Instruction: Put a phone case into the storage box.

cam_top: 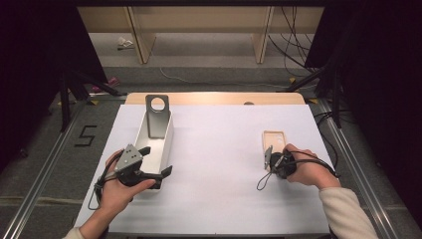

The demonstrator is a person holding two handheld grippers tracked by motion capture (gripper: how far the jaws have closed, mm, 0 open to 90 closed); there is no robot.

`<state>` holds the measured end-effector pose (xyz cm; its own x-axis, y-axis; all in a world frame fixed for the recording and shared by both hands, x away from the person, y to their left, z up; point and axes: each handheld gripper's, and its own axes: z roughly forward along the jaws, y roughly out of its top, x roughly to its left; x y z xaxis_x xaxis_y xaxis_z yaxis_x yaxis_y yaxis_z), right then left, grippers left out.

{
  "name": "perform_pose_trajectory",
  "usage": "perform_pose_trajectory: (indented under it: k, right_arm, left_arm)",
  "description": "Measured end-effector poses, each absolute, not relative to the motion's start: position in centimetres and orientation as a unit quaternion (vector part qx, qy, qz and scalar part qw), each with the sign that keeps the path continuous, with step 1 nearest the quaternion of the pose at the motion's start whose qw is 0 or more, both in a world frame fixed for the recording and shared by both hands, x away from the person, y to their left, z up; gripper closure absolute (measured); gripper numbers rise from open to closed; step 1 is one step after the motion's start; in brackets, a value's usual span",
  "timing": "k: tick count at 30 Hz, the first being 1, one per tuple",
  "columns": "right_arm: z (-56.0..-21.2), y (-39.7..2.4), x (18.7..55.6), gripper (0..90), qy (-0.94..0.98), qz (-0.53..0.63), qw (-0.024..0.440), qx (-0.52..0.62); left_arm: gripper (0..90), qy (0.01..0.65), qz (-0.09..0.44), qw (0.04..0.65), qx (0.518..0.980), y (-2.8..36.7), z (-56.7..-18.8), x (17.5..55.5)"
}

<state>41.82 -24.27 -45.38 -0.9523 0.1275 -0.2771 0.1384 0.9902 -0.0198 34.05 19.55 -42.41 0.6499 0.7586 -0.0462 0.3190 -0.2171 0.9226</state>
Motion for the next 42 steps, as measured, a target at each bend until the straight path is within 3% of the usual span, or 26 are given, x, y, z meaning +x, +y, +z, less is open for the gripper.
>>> perform_pose_trajectory:
  k: [19, 42]
  right_arm:
    - [-45.4, -24.31, 41.74, 82.9, 0.989, -0.018, 0.132, 0.064]
    - [-45.12, -24.99, 41.65, 85.5, 0.988, 0.008, 0.135, 0.08]
  left_arm:
    - [1.3, 0.359, 0.214, 0.512, 0.75, 19.47, -42.43, 34.03]
    - [1.7, 0.36, 0.213, 0.514, 0.749, 19.52, -42.38, 33.95]
